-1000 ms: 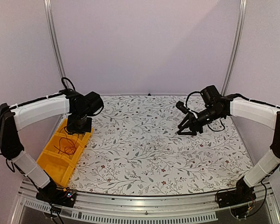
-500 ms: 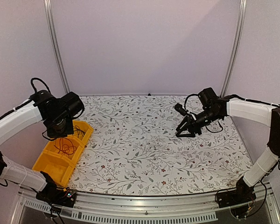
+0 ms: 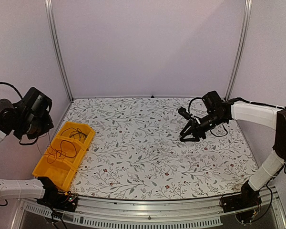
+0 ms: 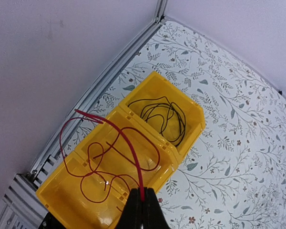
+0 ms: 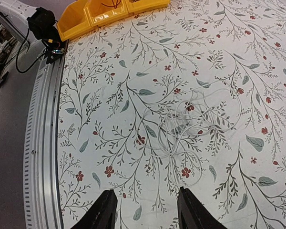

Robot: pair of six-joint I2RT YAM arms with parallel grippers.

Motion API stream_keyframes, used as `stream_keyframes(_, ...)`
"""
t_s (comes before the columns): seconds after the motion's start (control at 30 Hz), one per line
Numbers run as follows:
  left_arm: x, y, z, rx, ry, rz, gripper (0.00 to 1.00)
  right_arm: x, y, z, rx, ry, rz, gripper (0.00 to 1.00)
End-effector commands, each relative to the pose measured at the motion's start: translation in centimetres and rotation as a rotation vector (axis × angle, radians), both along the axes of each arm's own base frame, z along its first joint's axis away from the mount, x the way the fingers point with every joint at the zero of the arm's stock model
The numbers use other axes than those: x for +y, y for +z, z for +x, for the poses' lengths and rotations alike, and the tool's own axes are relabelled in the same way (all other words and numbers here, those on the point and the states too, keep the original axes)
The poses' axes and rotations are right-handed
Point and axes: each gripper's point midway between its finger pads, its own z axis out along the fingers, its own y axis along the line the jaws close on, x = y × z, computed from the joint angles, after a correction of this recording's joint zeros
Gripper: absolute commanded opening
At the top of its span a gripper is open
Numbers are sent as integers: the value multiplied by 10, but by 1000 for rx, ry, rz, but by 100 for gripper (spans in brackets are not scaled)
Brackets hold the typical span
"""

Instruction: Untangle the cables

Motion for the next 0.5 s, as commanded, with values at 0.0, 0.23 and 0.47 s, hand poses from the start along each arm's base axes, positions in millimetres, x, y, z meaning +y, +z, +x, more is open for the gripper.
stream_keyframes(0.0,-1,-52,-17,134,33,-63,0,4,0,0,-5,19,12,48)
stream_keyframes(0.23,-16,-68,7,143,-36,-5,0,3,-5,-2,6,24,7,48)
stream_keyframes(0.47,-25,-74,31,173,-47,66,0,-1,-6,-4,-13,14,-9,48)
